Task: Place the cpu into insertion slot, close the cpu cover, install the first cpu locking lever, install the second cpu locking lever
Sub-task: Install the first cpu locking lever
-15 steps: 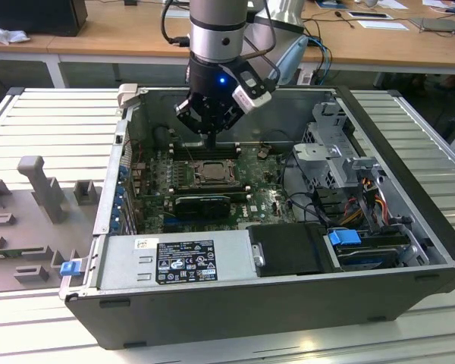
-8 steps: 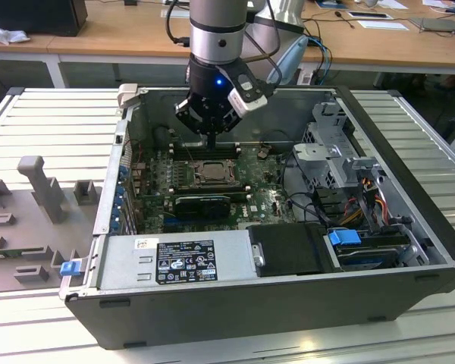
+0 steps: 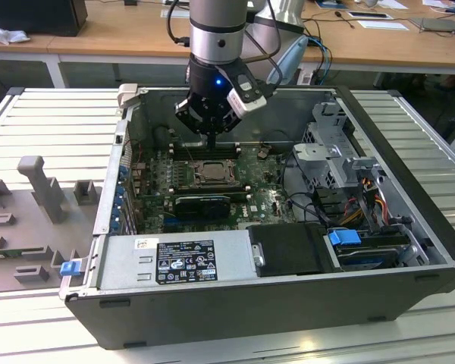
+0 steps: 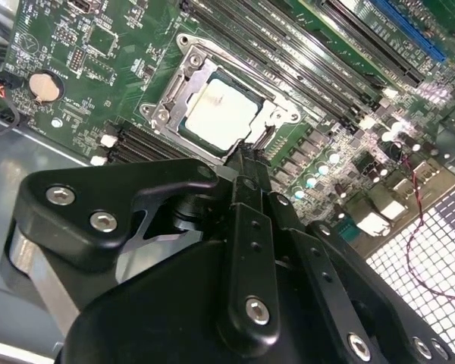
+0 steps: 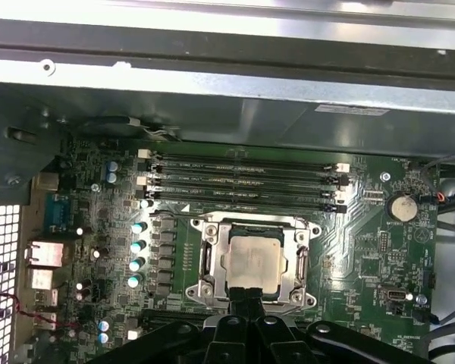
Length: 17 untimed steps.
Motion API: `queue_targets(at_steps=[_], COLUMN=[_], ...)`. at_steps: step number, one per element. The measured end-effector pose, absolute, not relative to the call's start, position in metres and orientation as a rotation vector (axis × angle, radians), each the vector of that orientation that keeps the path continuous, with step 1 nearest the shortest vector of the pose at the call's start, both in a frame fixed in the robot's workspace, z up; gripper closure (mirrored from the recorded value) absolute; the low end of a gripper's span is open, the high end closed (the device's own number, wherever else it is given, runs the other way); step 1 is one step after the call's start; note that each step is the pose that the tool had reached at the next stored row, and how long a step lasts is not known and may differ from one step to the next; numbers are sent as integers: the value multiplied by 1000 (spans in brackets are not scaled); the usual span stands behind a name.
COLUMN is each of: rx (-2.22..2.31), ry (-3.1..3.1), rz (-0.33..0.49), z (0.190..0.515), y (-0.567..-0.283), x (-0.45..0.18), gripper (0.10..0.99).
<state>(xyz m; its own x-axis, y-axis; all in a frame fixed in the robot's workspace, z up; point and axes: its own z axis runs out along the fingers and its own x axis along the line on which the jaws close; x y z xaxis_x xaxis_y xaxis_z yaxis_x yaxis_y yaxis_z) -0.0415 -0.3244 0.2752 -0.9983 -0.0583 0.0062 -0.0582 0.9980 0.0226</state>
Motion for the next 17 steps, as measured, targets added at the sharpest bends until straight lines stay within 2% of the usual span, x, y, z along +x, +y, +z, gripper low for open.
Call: queue_targets(at_steps=[17], rx=[14], ry=[-3139], rz=[-46], z=[273], y=[-324], x=[-63], gripper=[980])
